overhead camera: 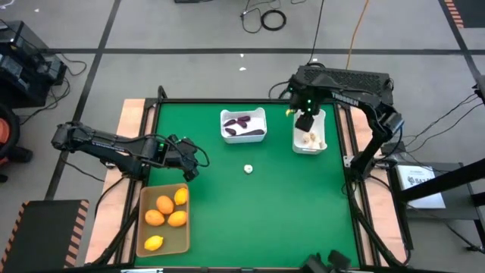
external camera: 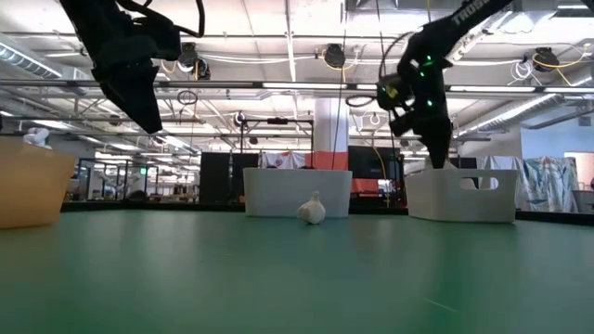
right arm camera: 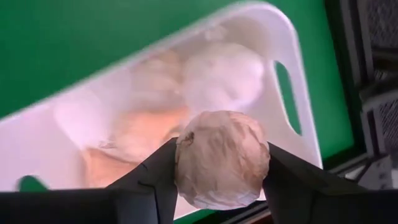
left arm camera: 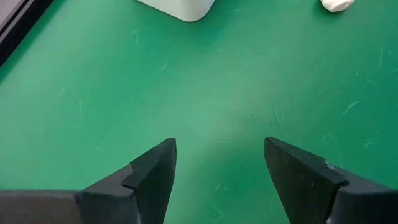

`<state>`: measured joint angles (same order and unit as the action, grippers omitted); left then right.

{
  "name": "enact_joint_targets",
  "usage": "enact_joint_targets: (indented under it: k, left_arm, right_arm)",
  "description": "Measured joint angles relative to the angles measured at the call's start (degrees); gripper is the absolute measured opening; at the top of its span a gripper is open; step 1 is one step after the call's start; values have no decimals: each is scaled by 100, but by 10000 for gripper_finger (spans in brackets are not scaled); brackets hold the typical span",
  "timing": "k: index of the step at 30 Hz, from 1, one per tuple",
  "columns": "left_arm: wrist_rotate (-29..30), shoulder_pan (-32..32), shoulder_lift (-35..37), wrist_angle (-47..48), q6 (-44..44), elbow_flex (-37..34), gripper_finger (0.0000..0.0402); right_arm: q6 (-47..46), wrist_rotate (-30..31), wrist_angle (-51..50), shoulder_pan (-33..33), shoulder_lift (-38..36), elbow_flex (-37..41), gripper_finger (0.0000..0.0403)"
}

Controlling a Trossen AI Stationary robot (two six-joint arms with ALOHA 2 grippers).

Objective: Sort produce into baskets
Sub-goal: Put the white garlic into the right white bin

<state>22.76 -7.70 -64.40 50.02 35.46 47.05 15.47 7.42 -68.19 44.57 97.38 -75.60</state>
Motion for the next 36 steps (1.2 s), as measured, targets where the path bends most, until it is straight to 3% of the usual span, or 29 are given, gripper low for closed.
enact_joint_targets:
  k: [6,15,22,29,36]
  left_arm:
    - [0,0,0,0,-22,0,251]
    - [-6,0,0,0,9,0,251]
    - [-146,0,0,-2,15,0,251]
    - [-50,0,-2,-7,-4,0,251]
    - [-8,0,-2,-18,-22,0,251]
  right_arm:
    - [-331,0,59,374,0,55,209]
    - [-299,-4,-78,412,0,55,260]
    - [-781,-22,-314,367,-45,55,269]
    - [-1209,-229,-340,-119,-261,55,265]
    - [-1953,-546,329,-1246,-444,53,265]
